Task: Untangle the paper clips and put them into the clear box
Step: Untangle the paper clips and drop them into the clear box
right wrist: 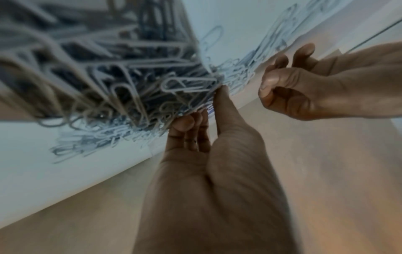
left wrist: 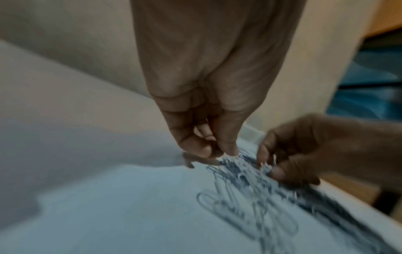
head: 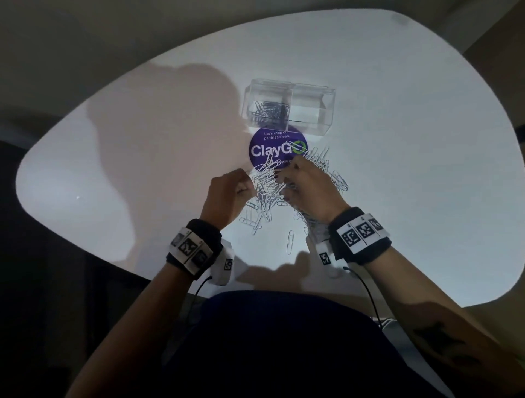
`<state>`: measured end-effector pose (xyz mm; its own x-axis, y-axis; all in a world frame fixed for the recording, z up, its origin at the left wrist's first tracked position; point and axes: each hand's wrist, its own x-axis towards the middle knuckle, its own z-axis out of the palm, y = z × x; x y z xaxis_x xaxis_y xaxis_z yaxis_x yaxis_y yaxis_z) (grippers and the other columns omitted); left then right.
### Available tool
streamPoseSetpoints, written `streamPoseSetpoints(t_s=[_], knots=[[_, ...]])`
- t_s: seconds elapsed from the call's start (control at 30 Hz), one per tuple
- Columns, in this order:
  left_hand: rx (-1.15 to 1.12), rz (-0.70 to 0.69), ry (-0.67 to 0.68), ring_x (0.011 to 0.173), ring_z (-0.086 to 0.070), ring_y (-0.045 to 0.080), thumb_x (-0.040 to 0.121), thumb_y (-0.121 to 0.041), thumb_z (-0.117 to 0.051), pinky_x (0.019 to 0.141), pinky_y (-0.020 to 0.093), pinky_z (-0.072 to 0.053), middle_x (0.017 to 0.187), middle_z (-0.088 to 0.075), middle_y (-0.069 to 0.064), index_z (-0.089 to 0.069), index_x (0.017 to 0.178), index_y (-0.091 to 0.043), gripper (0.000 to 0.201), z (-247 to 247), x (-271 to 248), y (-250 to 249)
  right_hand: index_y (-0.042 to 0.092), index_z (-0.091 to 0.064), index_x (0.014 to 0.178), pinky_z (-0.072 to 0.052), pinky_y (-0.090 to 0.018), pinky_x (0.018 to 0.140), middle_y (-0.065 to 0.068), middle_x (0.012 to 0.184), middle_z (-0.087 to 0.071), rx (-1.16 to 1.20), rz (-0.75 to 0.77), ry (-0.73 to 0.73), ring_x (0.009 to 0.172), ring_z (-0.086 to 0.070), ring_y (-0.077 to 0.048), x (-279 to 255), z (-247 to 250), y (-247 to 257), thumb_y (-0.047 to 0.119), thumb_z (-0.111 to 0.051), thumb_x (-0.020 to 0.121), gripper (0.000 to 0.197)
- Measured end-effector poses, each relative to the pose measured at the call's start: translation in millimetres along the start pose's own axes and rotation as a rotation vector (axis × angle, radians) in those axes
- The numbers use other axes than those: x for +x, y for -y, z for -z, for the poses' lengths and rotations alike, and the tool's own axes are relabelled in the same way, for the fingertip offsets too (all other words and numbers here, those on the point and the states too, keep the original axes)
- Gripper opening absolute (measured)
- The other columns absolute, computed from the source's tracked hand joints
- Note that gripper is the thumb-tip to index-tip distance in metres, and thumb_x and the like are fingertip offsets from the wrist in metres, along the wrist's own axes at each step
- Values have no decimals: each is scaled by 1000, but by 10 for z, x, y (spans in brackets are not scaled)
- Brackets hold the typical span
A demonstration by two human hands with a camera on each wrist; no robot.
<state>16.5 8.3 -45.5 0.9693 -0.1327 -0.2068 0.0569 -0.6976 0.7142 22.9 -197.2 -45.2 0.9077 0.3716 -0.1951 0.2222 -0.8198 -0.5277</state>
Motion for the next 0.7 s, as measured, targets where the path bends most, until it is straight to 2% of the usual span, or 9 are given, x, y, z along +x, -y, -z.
streamPoseSetpoints(t_s=[0.07,0.1,0.17,0.23,0.33,0.47,0.6,0.67,0.7], knots=[[-169,115,31,59,-59,10,81,1,-60,53,24,-50,66,-61,-8,-63,81,-14,15,63,6,23,14,-68,102,-51,-38,72,-3,105,-53,14,-33,2,94,-55,-21,6,25,-21,20,-72,84,19],[-211,146,50,62,-61,13,82,5,-52,50,26,-50,70,-63,-5,-64,86,-14,22,85,4,31,14,-68,99,-50,-37,71,-2,103,-53,19,-47,-9,91,-56,-21,6,33,-29,22,-73,84,18],[-216,165,79,65,-57,13,83,5,-47,54,23,-46,74,-62,-4,-63,92,-13,26,113,-4,42,14,-68,94,-50,-35,70,-2,101,-55,31,-62,-40,88,-57,-22,10,51,-28,22,-74,82,15],[-144,131,97,61,-48,8,84,-1,-56,60,20,-38,69,-53,-8,-63,94,-13,17,121,-24,50,15,-69,94,-50,-34,72,-2,100,-60,26,-71,-39,90,-58,-22,15,78,-1,19,-72,83,12],[80,-61,186,61,-42,5,78,-13,-74,60,21,-32,71,-44,-9,-66,93,-16,17,101,-65,87,17,-68,105,-49,-33,72,-2,105,-61,-8,-51,-63,96,-59,-22,21,102,49,15,-69,80,25],[231,-183,163,72,-43,11,77,-18,-77,65,26,-31,75,-44,-9,-68,84,-15,12,41,-66,103,25,-65,123,-47,-32,68,1,107,-57,-41,105,14,103,-53,-19,45,32,147,22,-69,84,40],[222,-163,173,72,-47,14,81,-12,-71,65,28,-35,77,-48,-4,-66,79,-12,5,17,-38,65,22,-66,114,-51,-39,58,-3,104,-48,-159,197,107,100,-49,-23,55,-77,178,17,-71,81,34],[118,-138,171,72,-53,14,81,-8,-68,66,26,-42,76,-57,-2,-66,77,-9,5,27,-35,59,17,-65,108,-51,-39,59,-4,104,-49,-147,181,95,99,-50,-24,53,-75,158,18,-76,79,30],[51,-123,164,71,-55,11,82,-7,-68,66,22,-43,77,-61,-2,-65,78,-10,6,34,-39,60,14,-65,105,-50,-38,61,-4,104,-50,-125,168,86,98,-51,-23,48,-63,137,19,-77,79,30]])
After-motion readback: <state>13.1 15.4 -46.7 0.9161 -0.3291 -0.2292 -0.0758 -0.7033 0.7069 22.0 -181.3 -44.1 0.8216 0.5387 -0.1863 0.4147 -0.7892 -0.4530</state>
